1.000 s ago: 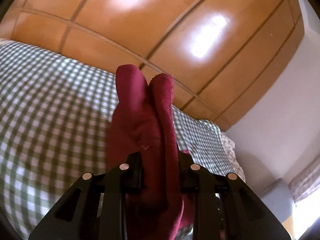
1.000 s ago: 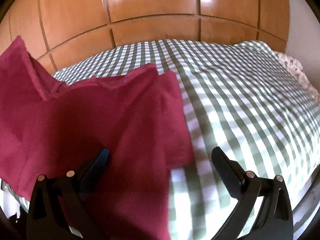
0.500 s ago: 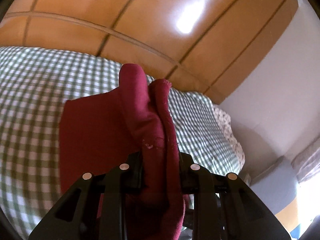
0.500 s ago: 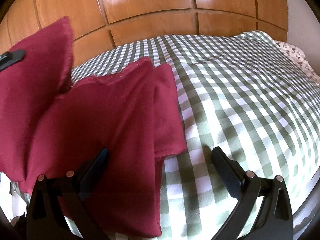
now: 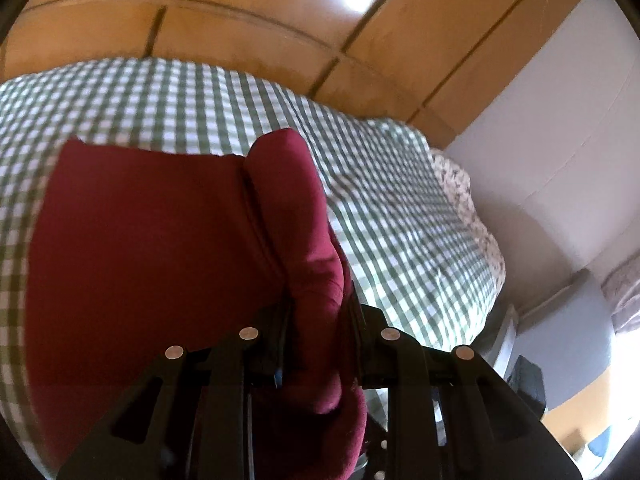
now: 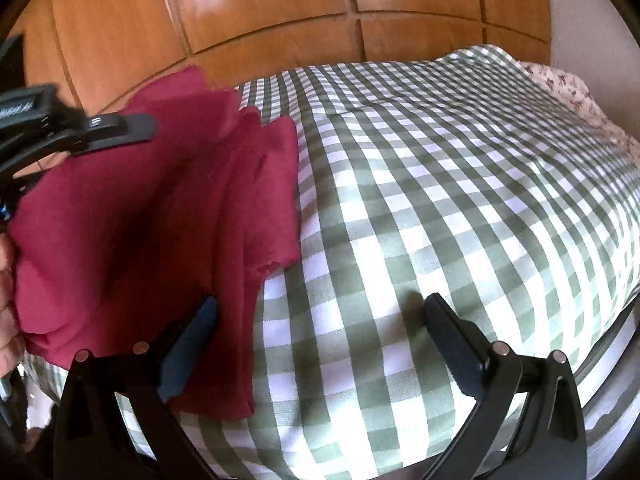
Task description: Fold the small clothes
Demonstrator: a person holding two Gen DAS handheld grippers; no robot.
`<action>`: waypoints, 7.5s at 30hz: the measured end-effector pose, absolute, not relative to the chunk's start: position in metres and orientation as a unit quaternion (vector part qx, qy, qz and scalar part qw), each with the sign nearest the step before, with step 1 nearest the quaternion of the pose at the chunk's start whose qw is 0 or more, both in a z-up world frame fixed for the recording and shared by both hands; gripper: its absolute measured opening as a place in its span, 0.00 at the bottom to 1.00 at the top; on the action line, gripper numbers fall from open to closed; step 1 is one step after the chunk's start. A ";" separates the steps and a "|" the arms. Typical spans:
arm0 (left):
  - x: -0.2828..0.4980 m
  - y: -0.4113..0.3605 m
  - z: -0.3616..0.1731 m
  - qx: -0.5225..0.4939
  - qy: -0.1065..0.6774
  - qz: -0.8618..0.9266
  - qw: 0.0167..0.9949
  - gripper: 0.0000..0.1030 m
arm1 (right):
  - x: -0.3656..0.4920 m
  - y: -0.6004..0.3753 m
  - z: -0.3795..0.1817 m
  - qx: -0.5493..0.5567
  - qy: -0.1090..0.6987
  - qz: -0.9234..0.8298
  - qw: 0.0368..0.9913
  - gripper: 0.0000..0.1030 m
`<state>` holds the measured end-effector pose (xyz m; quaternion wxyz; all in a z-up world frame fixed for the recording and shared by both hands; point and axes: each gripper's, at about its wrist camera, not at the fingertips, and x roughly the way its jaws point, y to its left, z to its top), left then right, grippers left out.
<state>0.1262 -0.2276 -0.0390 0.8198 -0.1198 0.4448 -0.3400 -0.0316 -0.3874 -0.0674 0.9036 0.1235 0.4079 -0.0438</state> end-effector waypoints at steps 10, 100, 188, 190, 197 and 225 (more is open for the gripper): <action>0.104 -0.232 -0.028 -0.166 0.432 -0.457 0.760 0.46 | -0.037 -0.384 -0.074 0.112 0.382 -0.042 0.916 0.98; 0.058 -0.128 -0.091 -0.019 0.363 -0.268 0.892 0.84 | -0.023 -0.382 -0.037 0.226 0.394 0.008 0.891 0.98; 0.239 -0.023 -0.107 -0.133 0.369 -0.164 0.905 0.83 | 0.239 -0.245 -0.079 0.185 0.383 0.145 0.893 0.66; 0.234 -0.026 -0.104 -0.120 0.364 -0.154 0.911 0.85 | 0.240 -0.244 -0.079 0.179 0.383 0.142 0.895 0.67; 0.216 -0.029 -0.103 -0.110 0.355 -0.144 0.917 0.85 | 0.229 -0.239 -0.074 0.168 0.376 0.124 0.903 0.77; 0.138 -0.036 -0.072 -0.019 0.267 -0.006 0.963 0.96 | 0.138 -0.249 -0.050 0.100 0.318 -0.010 0.943 0.98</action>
